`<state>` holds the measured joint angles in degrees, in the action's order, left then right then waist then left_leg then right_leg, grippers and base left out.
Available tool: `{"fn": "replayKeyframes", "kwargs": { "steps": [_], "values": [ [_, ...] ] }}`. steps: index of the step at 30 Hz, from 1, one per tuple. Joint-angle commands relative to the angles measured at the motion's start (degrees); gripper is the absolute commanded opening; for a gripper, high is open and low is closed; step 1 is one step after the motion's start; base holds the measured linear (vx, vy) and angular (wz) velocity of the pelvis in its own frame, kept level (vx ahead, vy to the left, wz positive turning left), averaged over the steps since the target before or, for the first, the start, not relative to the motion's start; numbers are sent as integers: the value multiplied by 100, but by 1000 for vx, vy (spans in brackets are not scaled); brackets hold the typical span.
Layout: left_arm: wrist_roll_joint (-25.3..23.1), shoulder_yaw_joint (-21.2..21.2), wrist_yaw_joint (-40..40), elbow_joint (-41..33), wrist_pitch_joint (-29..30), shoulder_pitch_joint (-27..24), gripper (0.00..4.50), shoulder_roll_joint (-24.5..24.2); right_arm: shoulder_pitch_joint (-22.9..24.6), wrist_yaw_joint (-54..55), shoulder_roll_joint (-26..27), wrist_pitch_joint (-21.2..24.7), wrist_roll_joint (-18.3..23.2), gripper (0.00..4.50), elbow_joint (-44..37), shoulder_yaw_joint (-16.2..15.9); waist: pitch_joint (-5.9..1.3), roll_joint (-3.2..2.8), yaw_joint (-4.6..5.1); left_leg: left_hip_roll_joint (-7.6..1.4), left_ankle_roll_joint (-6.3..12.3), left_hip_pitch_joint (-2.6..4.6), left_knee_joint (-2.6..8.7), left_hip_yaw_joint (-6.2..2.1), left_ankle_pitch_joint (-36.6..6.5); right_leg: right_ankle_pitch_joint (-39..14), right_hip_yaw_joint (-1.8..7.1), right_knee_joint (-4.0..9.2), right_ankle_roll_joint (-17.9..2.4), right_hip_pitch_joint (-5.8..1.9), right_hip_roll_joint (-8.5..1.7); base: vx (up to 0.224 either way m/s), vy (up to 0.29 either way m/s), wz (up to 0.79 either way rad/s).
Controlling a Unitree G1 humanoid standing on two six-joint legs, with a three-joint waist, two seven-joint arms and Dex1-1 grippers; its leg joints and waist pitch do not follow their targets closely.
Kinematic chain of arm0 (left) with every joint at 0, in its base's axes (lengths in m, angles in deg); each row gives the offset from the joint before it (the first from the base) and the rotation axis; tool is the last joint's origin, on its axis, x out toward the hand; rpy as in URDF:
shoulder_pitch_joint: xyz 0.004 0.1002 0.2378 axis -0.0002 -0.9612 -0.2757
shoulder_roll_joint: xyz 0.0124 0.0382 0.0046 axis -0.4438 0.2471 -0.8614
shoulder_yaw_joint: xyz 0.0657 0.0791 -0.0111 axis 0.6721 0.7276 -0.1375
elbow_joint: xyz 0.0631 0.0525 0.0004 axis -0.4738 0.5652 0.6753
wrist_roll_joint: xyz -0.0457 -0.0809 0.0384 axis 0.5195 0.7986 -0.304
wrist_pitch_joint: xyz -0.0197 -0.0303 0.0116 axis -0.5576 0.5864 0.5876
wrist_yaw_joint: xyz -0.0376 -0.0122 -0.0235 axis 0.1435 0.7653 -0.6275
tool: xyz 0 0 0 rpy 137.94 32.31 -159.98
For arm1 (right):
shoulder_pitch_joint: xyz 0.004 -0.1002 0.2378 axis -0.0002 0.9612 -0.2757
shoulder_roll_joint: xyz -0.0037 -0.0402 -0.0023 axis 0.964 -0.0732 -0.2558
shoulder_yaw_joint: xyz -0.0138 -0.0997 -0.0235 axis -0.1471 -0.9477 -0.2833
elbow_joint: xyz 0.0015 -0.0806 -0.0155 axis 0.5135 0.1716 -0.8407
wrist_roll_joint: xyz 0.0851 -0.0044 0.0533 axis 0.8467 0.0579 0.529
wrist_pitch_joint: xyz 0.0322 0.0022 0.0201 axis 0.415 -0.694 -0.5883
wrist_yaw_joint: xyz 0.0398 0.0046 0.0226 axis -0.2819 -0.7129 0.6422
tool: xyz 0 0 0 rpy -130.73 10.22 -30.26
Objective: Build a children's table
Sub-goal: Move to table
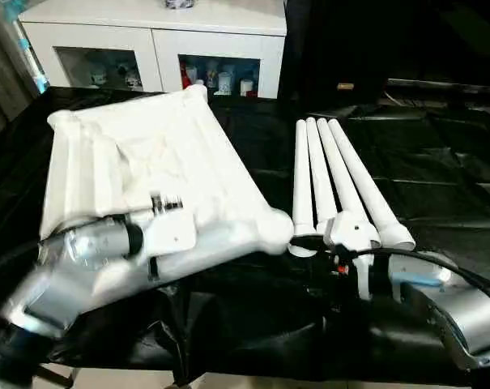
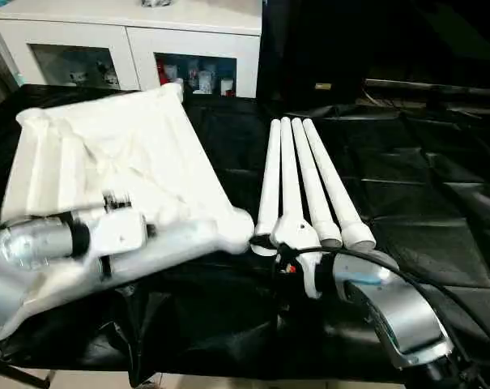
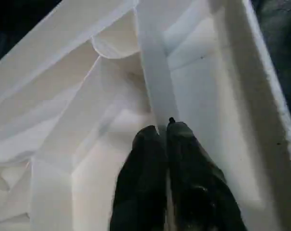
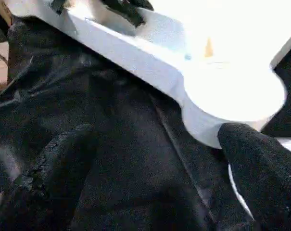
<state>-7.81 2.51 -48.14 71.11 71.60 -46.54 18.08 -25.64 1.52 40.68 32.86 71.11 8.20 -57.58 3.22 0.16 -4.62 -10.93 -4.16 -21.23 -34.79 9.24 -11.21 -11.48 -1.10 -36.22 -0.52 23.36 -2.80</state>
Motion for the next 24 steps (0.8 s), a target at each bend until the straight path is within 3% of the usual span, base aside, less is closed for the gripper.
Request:
{"fn": "replayKeyframes", "kwargs": {
  "steps": [1, 3, 5, 6, 9, 10, 11, 14, 15, 18, 20, 24],
  "values": [
    [75, -167, 106, -141, -77, -4, 70, -37, -13, -2, -30, -25, 25, 450, -87, 112, -358, 6, -11, -161, 68, 53, 400, -26, -922, -479, 198, 400, -1199, -314, -381, 0, 0, 0],
    [133, -269, 101, -144, -18, -164, 87, -88, -5, -27, -59, -7, 29, 450, -97, 109, -330, 44, -23, -163, 30, 75, 416, -23, -1115, -978, 202, 434, -1114, -299, -398, 0, 0, 0],
    [158, -322, 92, -162, 14, -224, 97, -107, -2, -38, -73, 0, 31, 450, -103, 107, -325, 24, -18, -163, -5, 85, 427, -28, -1200, -1305, 209, 459, -995, -279, -397, 0, 0, 0],
    [163, -334, 89, -169, 21, -235, 106, -112, -2, -41, -76, 1, 31, 450, -105, 107, -332, 11, -23, -173, -12, 99, 431, -31, -1210, -1329, 215, 466, -956, -263, -396, 0, 0, 0],
    [214, -543, 166, -158, 79, -282, 134, -131, -37, -67, -99, 14, 33, 450, -96, 101, -343, 77, -31, -170, 18, 88, 428, -19, -1109, -1233, 214, 456, -917, -260, -391, 0, 0, 0],
    [301, -651, 193, -166, 134, -297, 139, -124, -51, -76, -109, 16, 36, 450, -90, 98, -346, 54, -39, -169, 16, 92, 425, -19, -1075, -1147, 213, 443, -937, -252, -387, 0, 0, 0],
    [519, -868, 249, -215, 298, -309, 153, -41, -76, -71, -113, 8, 37, 450, -70, 110, -349, 90, -34, -167, 14, 91, 424, -13, -1065, -1078, 207, 438, -964, -255, -384, 0, 0, 0],
    [1013, -1186, 226, -472, 715, -387, 180, 135, -100, -72, -128, -4, 42, 450, -36, 138, -351, 110, -36, -160, 20, 84, 421, -12, -1008, -995, 203, 415, -1007, -262, -390, 0, 0, 0],
    [1013, -1186, 226, -472, 715, -387, 186, 135, -100, -72, -128, -4, 42, 450, -36, 138, -356, 107, -39, -165, 22, 82, 423, -13, -981, -958, 204, 413, -1025, -268, -397, 0, 0, 0],
    [1676, -1104, -339, -1048, 1309, -724, 186, 167, -101, -105, -155, -1, 54, 450, -25, 136, -350, 143, -42, -173, 32, 84, 433, -7, -1012, -979, 206, 423, -1024, -260, -400, 0, 0, 0],
    [1943, -910, -625, -1363, 1563, -956, 186, 132, -110, -131, -169, 4, 52, 450, -15, 129, -336, 148, -37, -176, 27, 88, 448, -8, -1172, -1276, 211, 452, -939, -245, -395, 0, 0, 0],
    [2009, -542, -833, -1628, 1840, -1166, 186, 5, -129, -148, -181, -5, 38, 450, 13, 118, -314, 161, -28, -181, 12, 99, 465, -11, -1371, -1674, 221, 500, -804, -217, -385, 0, 0, 0]
  ]
}}
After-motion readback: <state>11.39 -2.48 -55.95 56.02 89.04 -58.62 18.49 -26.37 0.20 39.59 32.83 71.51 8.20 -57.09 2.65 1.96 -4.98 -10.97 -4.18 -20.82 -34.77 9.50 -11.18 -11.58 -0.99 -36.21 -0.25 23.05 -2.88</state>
